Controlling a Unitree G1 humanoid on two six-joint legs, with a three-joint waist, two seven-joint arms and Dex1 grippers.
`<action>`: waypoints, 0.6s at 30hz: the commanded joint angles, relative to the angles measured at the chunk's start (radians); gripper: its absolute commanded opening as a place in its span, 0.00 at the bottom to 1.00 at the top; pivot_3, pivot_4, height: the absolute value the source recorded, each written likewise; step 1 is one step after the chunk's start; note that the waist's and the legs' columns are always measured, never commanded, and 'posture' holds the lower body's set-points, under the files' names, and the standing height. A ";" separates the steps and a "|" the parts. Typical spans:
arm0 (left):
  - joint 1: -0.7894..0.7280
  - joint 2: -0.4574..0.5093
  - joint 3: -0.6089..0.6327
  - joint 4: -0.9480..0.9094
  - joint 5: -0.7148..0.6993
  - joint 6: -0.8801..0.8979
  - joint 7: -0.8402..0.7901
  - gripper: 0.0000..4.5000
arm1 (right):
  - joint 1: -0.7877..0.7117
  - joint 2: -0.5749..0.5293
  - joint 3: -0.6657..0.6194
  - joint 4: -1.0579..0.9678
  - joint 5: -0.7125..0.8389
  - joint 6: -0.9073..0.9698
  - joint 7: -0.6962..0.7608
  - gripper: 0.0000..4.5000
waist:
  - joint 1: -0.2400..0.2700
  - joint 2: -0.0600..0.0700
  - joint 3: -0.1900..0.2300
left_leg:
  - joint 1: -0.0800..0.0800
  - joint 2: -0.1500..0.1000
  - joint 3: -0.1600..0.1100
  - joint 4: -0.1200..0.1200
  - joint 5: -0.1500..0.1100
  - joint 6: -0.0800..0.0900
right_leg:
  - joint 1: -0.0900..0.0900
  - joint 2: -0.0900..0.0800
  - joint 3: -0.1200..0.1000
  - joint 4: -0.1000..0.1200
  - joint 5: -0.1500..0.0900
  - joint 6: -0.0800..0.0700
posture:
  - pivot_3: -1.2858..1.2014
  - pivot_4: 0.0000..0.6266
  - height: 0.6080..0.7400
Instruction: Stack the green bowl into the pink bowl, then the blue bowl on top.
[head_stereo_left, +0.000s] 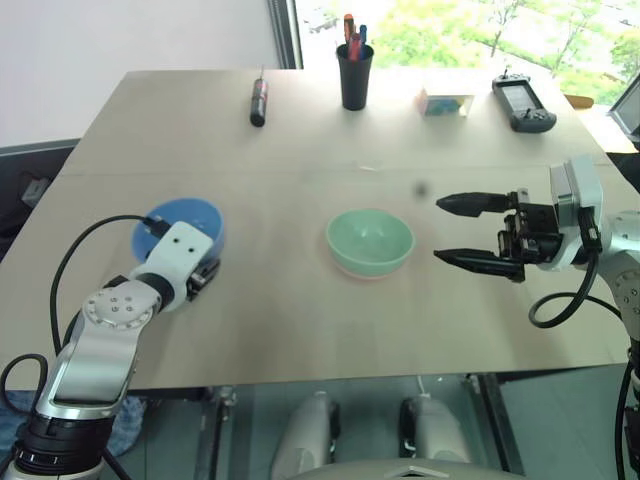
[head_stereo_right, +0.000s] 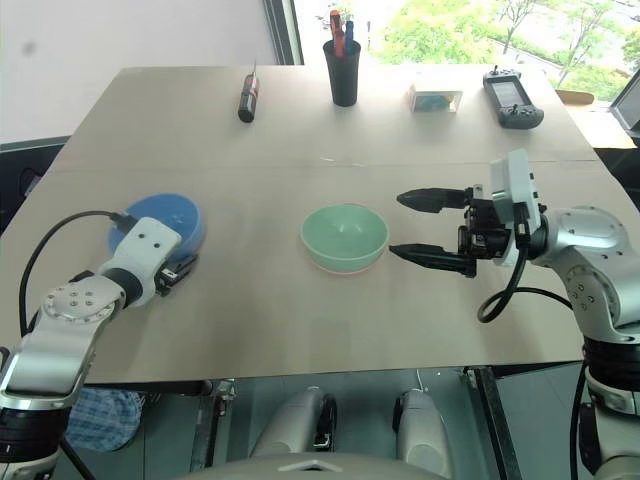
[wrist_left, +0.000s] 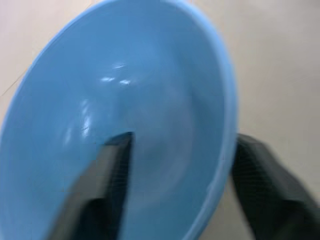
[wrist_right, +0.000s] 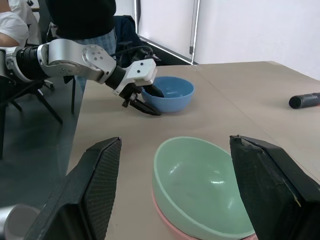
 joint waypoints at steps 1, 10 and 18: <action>-0.039 0.015 -0.016 0.010 0.012 -0.026 -0.023 0.17 | 0.003 -0.011 -0.039 -0.044 0.021 -0.021 -0.016 0.81 | 0.001 0.000 0.000 | 0.000 0.000 0.000 0.000 0.000 0.000 | 0.000 0.000 0.000 0.000 0.000 0.000 | 0.52 0.24 0.98; -0.149 0.026 -0.038 0.062 -0.028 -0.043 -0.125 0.00 | 0.013 -0.018 -0.041 -0.048 0.021 -0.030 -0.037 0.81 | 0.002 0.000 0.000 | 0.000 0.000 0.000 0.000 0.000 0.000 | 0.000 0.000 0.000 0.001 0.000 0.000 | 0.52 0.24 0.98; -0.459 0.054 -0.174 0.074 -0.099 -0.086 -0.354 0.00 | -0.009 -0.015 -0.031 -0.034 0.025 -0.029 -0.048 0.81 | 0.000 -0.004 0.003 | -0.001 0.000 0.000 0.001 0.000 0.000 | 0.000 0.000 -0.001 0.001 0.000 0.000 | 0.52 0.24 0.98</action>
